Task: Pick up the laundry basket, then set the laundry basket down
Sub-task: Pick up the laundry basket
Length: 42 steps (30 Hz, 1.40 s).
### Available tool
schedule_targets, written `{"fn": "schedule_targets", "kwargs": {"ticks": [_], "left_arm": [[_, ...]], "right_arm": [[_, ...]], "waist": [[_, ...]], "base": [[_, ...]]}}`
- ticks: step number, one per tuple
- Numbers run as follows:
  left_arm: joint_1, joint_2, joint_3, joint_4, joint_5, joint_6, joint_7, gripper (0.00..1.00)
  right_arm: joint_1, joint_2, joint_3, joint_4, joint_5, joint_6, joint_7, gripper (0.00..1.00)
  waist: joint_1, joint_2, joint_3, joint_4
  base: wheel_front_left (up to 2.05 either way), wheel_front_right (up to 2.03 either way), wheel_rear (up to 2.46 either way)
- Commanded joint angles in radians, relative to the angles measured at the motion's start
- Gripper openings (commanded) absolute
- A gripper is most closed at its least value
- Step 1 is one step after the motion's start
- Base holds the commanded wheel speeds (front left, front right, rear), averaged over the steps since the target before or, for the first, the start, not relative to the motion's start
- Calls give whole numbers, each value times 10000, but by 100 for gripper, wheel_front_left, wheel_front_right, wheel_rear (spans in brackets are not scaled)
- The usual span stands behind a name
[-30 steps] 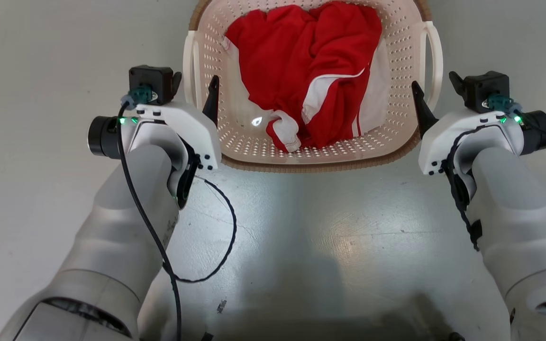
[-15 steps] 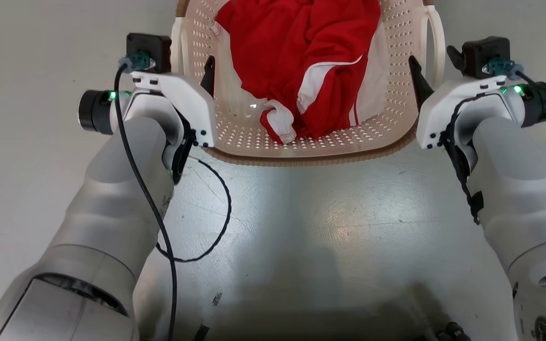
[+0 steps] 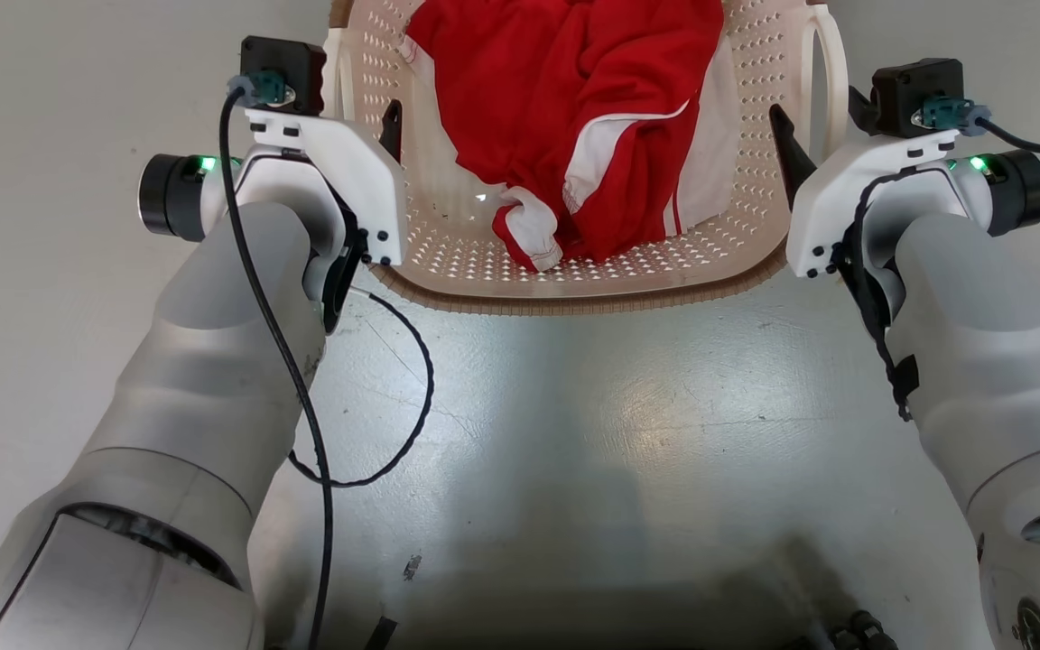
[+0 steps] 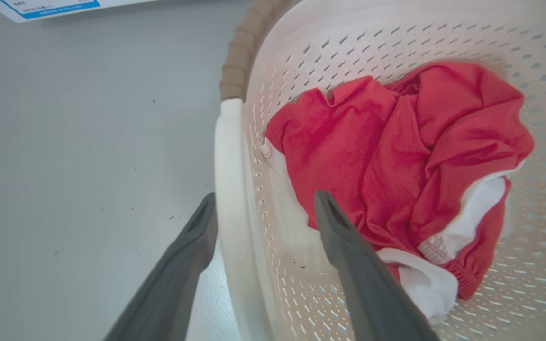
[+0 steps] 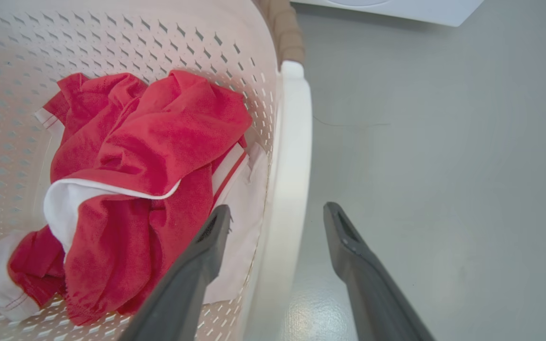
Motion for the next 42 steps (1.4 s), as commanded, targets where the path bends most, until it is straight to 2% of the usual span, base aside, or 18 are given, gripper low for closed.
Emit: {"fn": "schedule_targets", "kwargs": {"ticks": [1, 12, 25, 26, 27, 28, 29, 42], "left_arm": [[-67, 236, 50, -37, -74, 38, 12, 100], [-133, 236, -166, 17, -334, 30, 128, 100], [-186, 236, -388, 45, -569, 81, 61, 96], [-192, 236, -406, 52, -579, 87, 55, 96], [-199, 236, -440, 61, -573, 90, 72, 78], [-208, 236, -499, 69, -547, 68, 103, 39], [-206, 236, -559, 79, -523, 52, 162, 0], [108, 236, -967, 4, -762, 70, 771, 0]], "right_arm": [[53, 221, 279, -13, 190, 60, 55, 100], [28, 221, 1107, 26, 1005, 60, 17, 100], [0, 221, 1444, 70, 1382, 60, 31, 100], [3, 221, 1459, 76, 1395, 60, 32, 97], [6, 221, 1469, 83, 1407, 60, 34, 67], [7, 221, 1485, 89, 1407, 60, 37, 0], [23, 221, 1538, 105, 1386, 60, 117, 0], [295, 221, 1435, 220, 1237, 60, 372, 0]], "waist": [[0, 0, 5, 1], [0, 0, 35, -31], [0, 0, 59, -56], [0, 0, 61, -61], [0, 0, 62, -66], [0, 0, 65, -72], [0, 0, 63, -73], [0, 0, -300, 12]], "base": [[0, 0, 0], [0, 0, 0], [0, 0, 0], [0, 0, 0], [0, 0, 0], [0, 0, 0], [0, 0, 0], [0, 0, 0]]}}
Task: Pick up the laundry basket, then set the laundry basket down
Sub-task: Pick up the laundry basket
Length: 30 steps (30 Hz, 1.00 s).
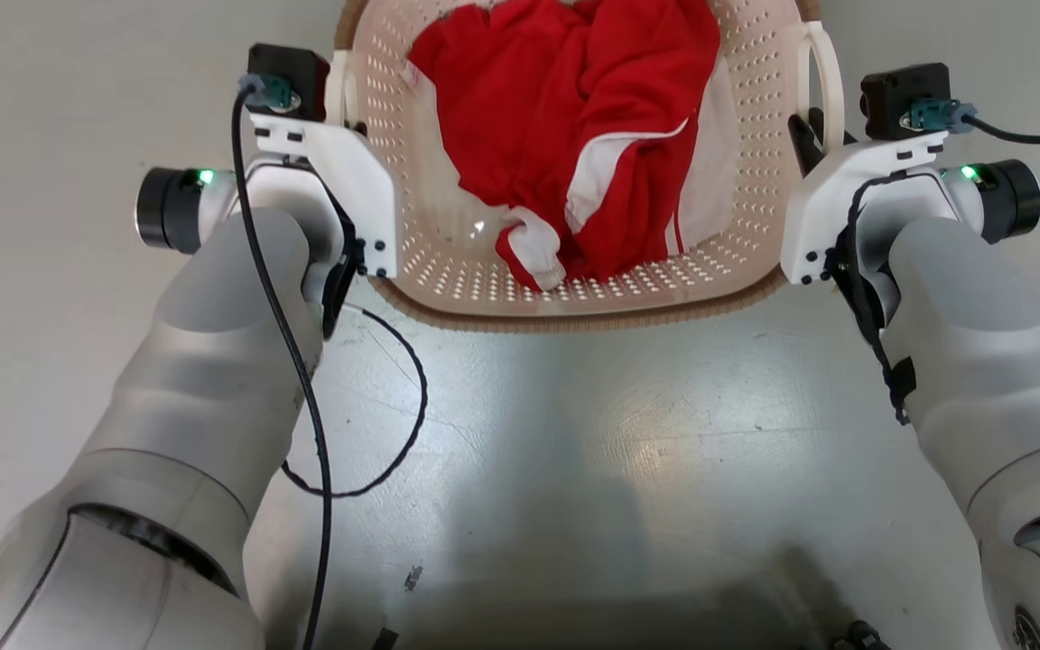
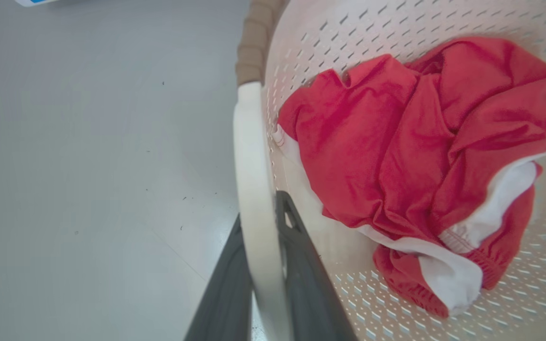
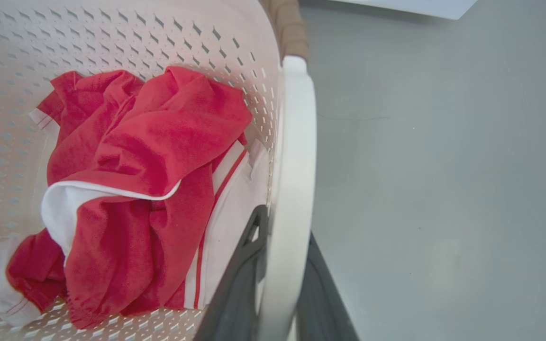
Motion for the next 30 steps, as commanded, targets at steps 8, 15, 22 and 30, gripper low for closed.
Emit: {"fn": "schedule_targets", "kwargs": {"ticks": [8, 15, 22, 30], "left_arm": [[691, 181, -279, -367, -365, 60, 367, 0], [1305, 181, -444, -344, -731, 29, 667, 0], [2030, 181, -700, -271, -1014, -72, 989, 0], [2643, 187, -899, -106, -1102, -155, 1385, 0]], "right_arm": [[894, 269, 431, -51, 85, 73, 292, 0], [1474, 269, 1309, -191, 842, 73, 782, 0], [2031, 269, 2151, -304, 1550, 73, 1360, 0], [2662, 269, 2990, -555, 2393, 73, 2071, 0]], "waist": [[0, 0, -800, 151], [0, 0, -1871, 71], [0, 0, -3415, -98], [0, 0, -4781, -252]], "base": [[0, 0, 0], [0, 0, 0], [0, 0, 0], [0, 0, 0]]}}
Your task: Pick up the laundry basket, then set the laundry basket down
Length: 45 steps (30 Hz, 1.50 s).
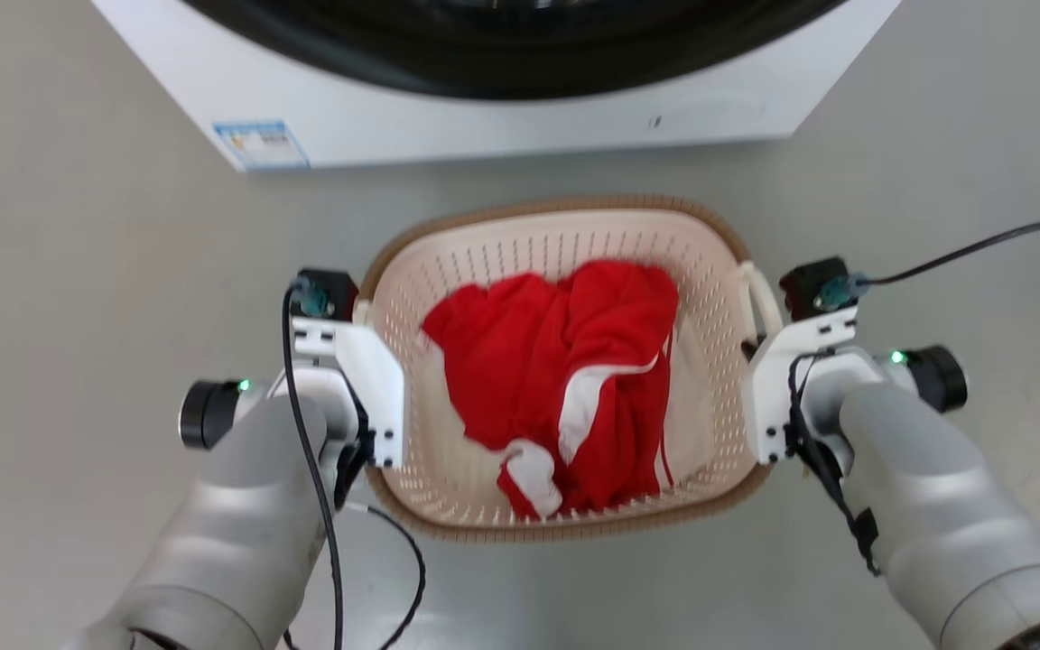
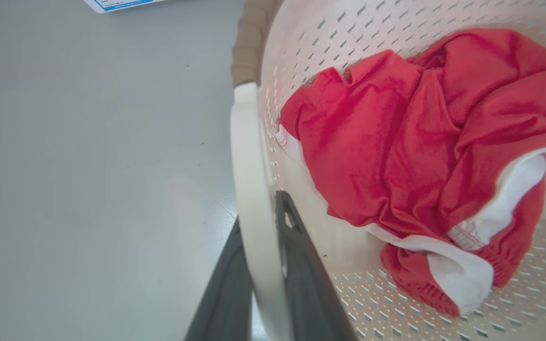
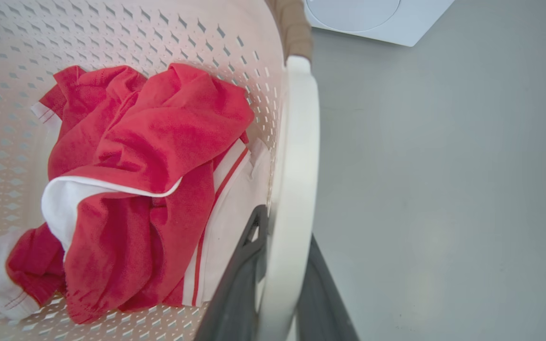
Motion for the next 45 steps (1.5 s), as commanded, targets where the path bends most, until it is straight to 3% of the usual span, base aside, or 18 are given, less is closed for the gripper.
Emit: {"fn": "schedule_targets", "kwargs": {"ticks": [1, 22, 45], "left_arm": [[-35, 186, 90, -132, 8, -66, -58, 0], [2063, 200, -277, 11, -290, -424, 829, 0], [2403, 174, -465, 17, -624, -546, 1046, 0]], "right_arm": [[262, 235, 249, -274, 65, 73, 53, 0], [1960, 235, 2078, -478, 1655, 73, 1258, 0], [2077, 235, 2942, -551, 2523, 73, 1711, 0]], "waist": [[0, 0, -604, -128], [0, 0, -3890, -568], [0, 0, -4631, -378]], "base": [[0, 0, 0], [0, 0, 0], [0, 0, 0]]}}
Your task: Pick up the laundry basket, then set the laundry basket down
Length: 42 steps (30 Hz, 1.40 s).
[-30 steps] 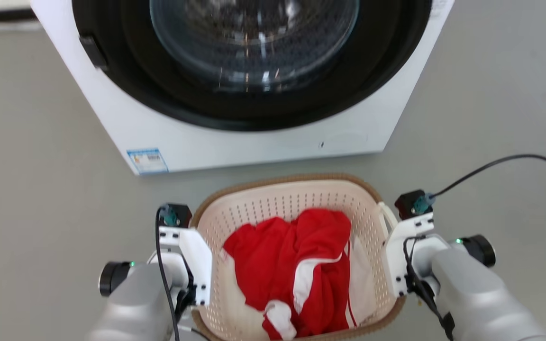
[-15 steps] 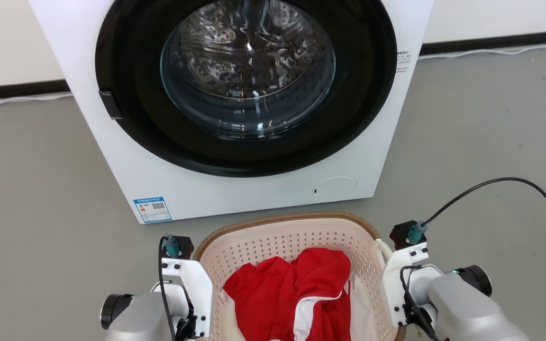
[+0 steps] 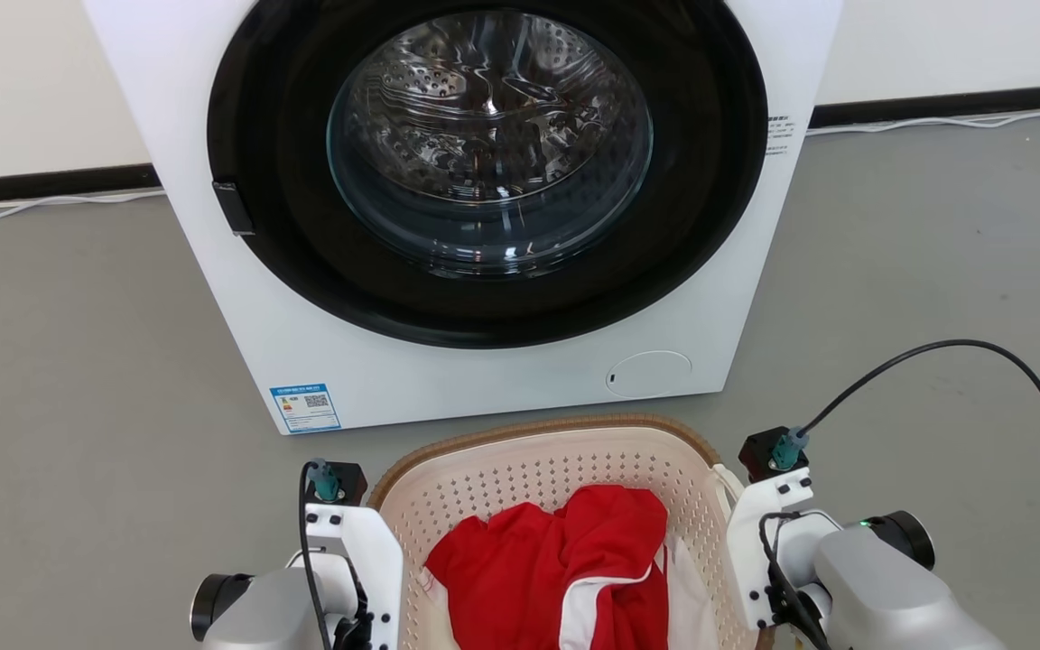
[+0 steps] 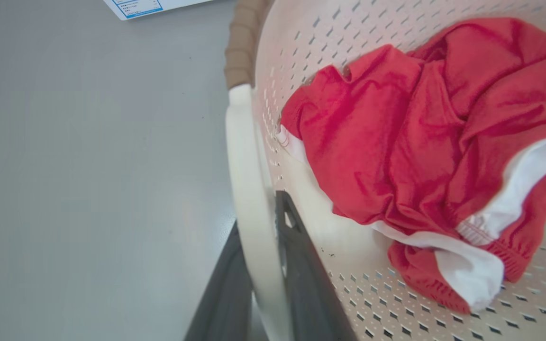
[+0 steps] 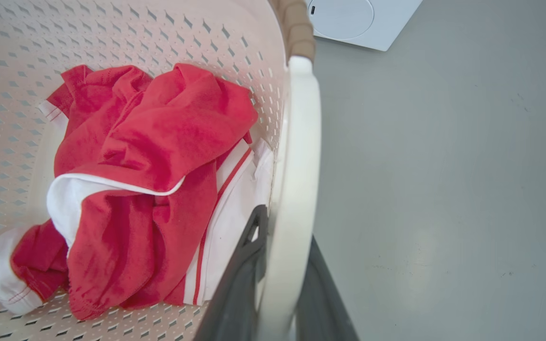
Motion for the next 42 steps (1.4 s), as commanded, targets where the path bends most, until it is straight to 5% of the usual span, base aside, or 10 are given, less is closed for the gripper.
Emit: {"fn": "schedule_targets", "kwargs": {"ticks": [1, 42], "left_arm": [[-265, 143, 119, -144, -11, -105, -100, 0], [-308, 141, -122, -127, -290, -72, -160, 0]], "right_arm": [[-136, 195, 181, -243, 129, 79, -27, 0], [-386, 195, 950, 16, 825, 79, -277, 0]], "waist": [[0, -1, -18, 17], [0, -1, 14, -9]], "base": [[0, 0, 0], [0, 0, 0]]}}
